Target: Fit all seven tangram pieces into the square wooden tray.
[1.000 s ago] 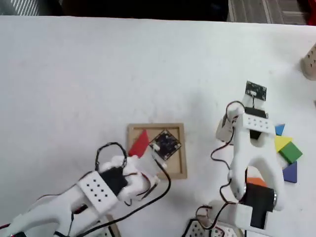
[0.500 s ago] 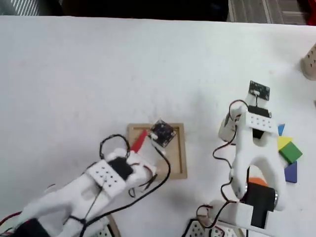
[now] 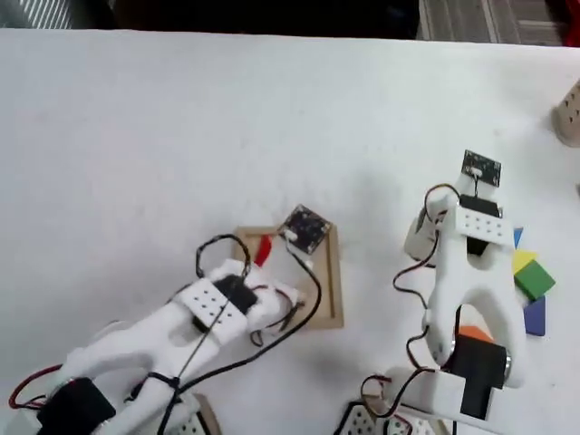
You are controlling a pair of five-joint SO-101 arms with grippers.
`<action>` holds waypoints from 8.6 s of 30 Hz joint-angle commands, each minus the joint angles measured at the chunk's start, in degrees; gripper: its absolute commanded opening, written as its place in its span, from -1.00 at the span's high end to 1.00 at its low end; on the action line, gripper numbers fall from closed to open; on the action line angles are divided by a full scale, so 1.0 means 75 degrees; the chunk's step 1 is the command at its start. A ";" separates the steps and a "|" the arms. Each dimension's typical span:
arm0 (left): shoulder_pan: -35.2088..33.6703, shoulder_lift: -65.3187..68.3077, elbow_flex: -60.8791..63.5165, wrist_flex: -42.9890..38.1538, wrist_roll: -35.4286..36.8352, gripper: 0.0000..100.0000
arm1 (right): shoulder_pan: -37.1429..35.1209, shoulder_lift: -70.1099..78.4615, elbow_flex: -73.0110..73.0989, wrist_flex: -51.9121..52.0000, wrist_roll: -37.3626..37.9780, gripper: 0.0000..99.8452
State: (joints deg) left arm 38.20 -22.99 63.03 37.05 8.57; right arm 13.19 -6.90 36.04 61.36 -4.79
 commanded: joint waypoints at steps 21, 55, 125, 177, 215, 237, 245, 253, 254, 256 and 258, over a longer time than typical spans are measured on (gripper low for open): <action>0.1354 -0.0275 -0.0867 0.1711 -0.0281 0.95 | 0.0088 -0.0041 -0.0352 0.0006 0.0082 0.96; 0.0358 0.3440 -0.3810 -0.1055 0.0422 0.95 | 0.0088 -0.0053 -0.0352 0.0006 0.0094 0.96; -0.0592 0.3780 -0.3575 -0.0129 0.0445 0.96 | 0.0053 -0.0041 -0.0340 0.0006 0.0399 0.96; -0.2409 0.0733 -0.1360 -0.1266 0.0422 0.95 | 0.4237 0.4296 -0.5708 -0.0158 0.2954 0.96; -0.2409 0.0744 -0.1371 -0.1278 0.0410 0.95 | 0.0053 0.2092 -0.2813 0.0322 0.2028 0.96; -0.2409 0.0744 -0.1371 -0.1278 0.0410 0.95 | 0.0393 -0.1295 0.0234 0.0568 0.2016 0.67; -0.2702 0.0744 -0.1348 -0.1383 0.0410 0.95 | 0.0193 -0.1495 0.0668 0.0768 0.1829 0.67; -0.2549 0.0768 -0.0785 -0.2860 0.0434 0.95 | 0.0744 -0.1495 0.0973 -0.0217 0.1875 0.67; -0.2549 0.0768 -0.0727 -0.3012 0.0445 0.95 | 0.0744 -0.1483 0.0973 -0.0217 0.1887 0.67; -0.2573 0.0768 -0.0680 -0.3177 0.0457 0.95 | 0.0779 -0.1483 0.0996 -0.0369 0.1887 0.67; -0.2596 0.0768 -0.0680 -0.3188 0.0457 0.95 | 0.0815 -0.1459 0.1078 -0.0662 0.2122 0.67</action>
State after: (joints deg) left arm 18.42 -15.08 58.37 15.25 11.38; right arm 18.29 -15.87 43.96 58.99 9.45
